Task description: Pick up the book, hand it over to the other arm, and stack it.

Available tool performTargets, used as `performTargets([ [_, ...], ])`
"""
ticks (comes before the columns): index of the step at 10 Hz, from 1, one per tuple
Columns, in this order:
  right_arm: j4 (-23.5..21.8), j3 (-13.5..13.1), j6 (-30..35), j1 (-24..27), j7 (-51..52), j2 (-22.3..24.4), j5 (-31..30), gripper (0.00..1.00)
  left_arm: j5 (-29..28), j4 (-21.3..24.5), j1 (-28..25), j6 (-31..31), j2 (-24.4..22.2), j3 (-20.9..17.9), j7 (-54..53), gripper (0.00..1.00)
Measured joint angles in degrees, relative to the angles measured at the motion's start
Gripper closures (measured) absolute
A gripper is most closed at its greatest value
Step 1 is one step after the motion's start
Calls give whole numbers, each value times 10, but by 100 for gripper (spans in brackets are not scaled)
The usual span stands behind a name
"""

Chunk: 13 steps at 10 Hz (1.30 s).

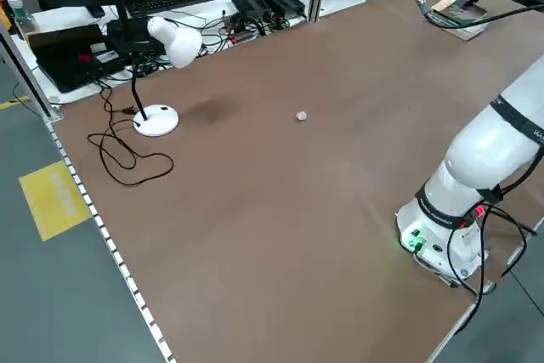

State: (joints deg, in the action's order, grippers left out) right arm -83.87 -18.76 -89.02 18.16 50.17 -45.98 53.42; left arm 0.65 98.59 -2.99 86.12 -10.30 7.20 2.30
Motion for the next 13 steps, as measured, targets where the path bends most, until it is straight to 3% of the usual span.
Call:
performTargets([
  [3,0,0,-10,0,2,0,-8,2,0,0,0,0,0,0,0,0],
  [10,1,-6,-19,3,9,0,-19,0,0,-2,0,0,0,0,0,0],
  [13,5,-8,14,5,-2,3,-19,0,0,-9,0,0,0,0,-1,0],
])
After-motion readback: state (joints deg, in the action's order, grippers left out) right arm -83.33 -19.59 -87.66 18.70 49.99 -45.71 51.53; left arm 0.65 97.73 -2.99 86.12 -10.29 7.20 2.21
